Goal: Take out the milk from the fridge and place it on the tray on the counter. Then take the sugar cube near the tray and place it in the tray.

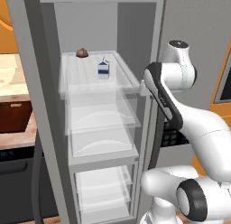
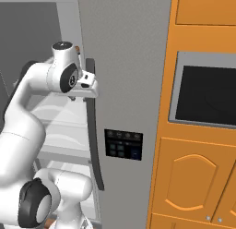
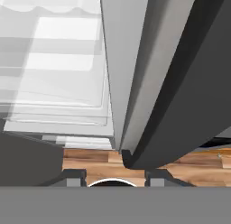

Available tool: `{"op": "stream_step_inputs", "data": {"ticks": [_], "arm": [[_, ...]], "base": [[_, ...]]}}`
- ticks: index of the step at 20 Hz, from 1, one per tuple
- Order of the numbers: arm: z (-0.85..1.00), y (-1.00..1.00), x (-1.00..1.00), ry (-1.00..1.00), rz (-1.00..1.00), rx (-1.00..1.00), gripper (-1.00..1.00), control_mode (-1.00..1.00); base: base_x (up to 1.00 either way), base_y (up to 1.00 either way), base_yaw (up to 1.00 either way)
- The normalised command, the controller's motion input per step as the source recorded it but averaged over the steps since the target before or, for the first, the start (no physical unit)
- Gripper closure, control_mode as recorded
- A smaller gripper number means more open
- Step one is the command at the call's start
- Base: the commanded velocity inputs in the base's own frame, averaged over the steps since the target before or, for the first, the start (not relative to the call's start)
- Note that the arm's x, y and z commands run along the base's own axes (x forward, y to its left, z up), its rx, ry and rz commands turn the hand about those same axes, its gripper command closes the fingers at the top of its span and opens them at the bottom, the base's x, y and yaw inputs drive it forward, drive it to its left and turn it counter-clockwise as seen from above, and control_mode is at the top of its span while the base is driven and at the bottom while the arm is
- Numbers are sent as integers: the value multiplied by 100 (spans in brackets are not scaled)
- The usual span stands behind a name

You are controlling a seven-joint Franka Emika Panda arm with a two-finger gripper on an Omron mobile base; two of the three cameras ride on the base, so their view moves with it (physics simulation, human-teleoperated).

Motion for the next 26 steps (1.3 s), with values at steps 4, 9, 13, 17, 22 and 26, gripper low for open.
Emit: {"op": "stream_step_inputs", "data": {"ticks": [4, 9, 13, 17, 22, 26], "arm": [[0, 14, -20, -7, 0, 0, -100, -100], [14, 54, -27, -23, -7, -1, -100, -100], [31, 51, -15, -21, -11, 0, -100, -100], [35, 39, -3, -17, -10, 0, -100, -100], [42, 6, 0, -4, 0, 0, -100, -100], [30, 19, 9, 0, -2, 0, -100, -100]], "base": [[0, 0, 0], [0, 0, 0], [0, 0, 0], [0, 0, 0], [0, 0, 0], [0, 0, 0]]}}
